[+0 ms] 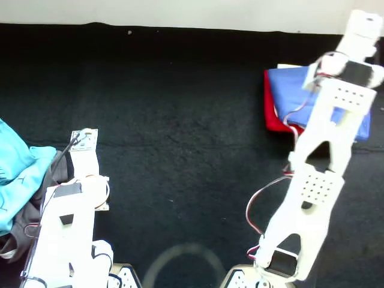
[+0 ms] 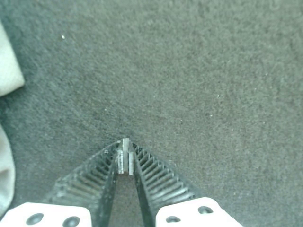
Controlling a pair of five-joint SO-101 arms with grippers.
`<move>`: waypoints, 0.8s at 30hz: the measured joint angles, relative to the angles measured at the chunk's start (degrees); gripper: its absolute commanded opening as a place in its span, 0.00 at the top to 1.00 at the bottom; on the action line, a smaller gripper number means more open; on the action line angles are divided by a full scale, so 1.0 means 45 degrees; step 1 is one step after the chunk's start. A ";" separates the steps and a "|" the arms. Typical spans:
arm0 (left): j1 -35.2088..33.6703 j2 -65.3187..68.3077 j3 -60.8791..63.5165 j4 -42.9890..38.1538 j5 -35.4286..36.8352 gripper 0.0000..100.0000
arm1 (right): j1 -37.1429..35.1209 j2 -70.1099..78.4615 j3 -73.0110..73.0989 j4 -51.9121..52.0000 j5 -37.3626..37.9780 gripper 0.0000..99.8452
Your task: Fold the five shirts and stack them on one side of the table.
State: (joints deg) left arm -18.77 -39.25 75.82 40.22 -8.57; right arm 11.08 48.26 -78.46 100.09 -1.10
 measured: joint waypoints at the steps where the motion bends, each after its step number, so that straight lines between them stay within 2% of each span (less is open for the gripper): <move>1: 0.0000 0.0000 0.0000 0.0000 0.0000 0.99 | -0.0156 0.0000 0.0567 0.0020 0.0000 0.99; 8: 0.0000 0.0000 0.0000 0.0000 0.0000 0.99 | -0.1074 0.0000 0.3888 -0.0840 -0.0078 0.99; 14: 0.0000 0.0000 0.0000 0.0000 0.0000 0.99 | -0.1094 -0.0020 0.6408 -0.2110 -0.0078 0.99; 18: 0.0000 0.0000 0.0000 0.0000 0.0000 0.99 | -0.1133 -0.0098 0.5939 -0.2168 -0.0078 0.99; 24: 0.0000 0.0000 0.0000 0.0000 0.0000 0.99 | -0.1055 -0.1016 0.2129 -0.0254 -0.0078 0.99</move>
State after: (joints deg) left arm -18.77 -39.25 75.82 40.22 -8.57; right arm 6.33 43.69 -68.88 98.95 -1.45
